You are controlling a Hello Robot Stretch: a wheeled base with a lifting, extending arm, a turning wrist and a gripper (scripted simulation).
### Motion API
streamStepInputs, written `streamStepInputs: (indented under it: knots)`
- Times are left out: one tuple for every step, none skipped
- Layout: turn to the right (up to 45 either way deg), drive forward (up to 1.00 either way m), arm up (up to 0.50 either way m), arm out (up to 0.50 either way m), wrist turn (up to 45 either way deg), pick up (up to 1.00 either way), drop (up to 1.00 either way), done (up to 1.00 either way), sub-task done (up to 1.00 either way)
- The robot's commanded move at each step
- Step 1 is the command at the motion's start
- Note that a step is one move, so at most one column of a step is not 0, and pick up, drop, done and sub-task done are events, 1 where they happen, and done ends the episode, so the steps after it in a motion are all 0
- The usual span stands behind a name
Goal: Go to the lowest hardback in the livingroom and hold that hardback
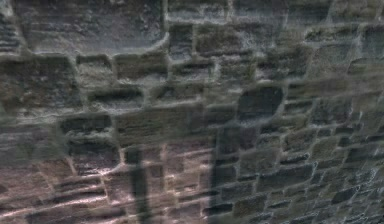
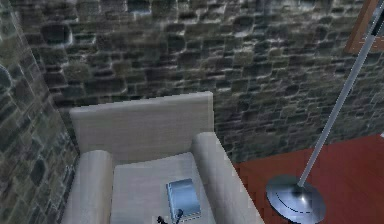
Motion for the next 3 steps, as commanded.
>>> streamStepInputs:
  knots:
    - [0.0,0.0,0.0,0.0,0.0,1.0,0.0,0.0,0.0]
    - [0.0,0.0,0.1,0.0,0.0,0.0,0.0,0.0,0.0]
    - [0.0,0.0,0.0,0.0,0.0,0.0,0.0,1.0,0.0]
